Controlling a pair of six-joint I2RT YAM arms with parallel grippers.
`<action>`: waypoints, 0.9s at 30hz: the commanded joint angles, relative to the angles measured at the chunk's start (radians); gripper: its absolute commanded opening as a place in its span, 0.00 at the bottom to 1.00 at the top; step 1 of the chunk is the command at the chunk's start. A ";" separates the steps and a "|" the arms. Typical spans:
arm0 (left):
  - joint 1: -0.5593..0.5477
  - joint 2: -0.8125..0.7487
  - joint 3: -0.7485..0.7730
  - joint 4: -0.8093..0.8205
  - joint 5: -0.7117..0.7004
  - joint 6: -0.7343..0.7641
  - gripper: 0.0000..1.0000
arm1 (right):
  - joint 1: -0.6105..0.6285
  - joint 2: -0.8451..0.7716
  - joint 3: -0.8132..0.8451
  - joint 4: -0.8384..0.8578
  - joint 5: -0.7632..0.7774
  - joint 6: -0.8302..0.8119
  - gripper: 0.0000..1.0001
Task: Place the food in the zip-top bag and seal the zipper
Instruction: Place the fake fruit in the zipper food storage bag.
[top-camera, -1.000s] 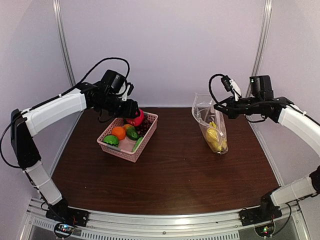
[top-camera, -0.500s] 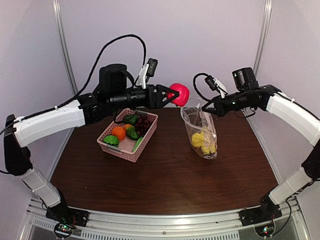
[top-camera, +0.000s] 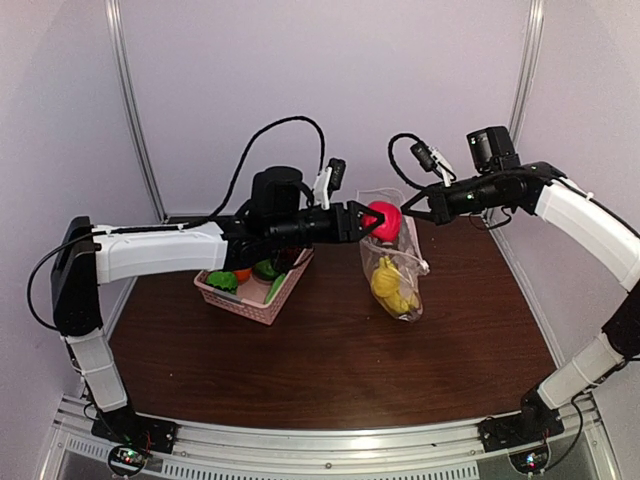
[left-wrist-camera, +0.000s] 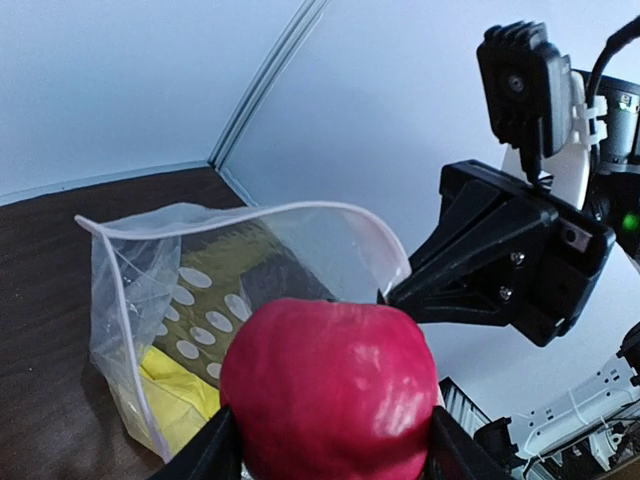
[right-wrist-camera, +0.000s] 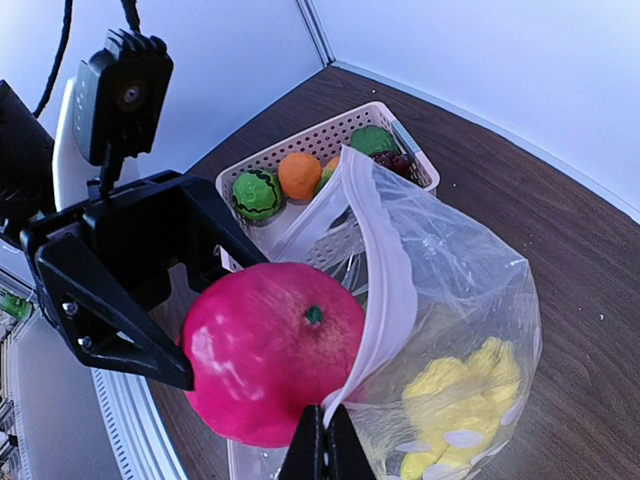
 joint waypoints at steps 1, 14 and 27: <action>-0.013 0.043 0.054 0.014 -0.048 -0.032 0.51 | 0.004 -0.044 0.005 0.010 -0.039 0.013 0.00; -0.040 0.096 0.223 -0.212 -0.127 0.028 0.98 | 0.000 -0.053 0.006 -0.001 -0.002 -0.017 0.00; -0.009 -0.232 0.078 -0.453 -0.454 0.349 0.98 | -0.216 -0.028 0.089 -0.047 0.194 -0.087 0.00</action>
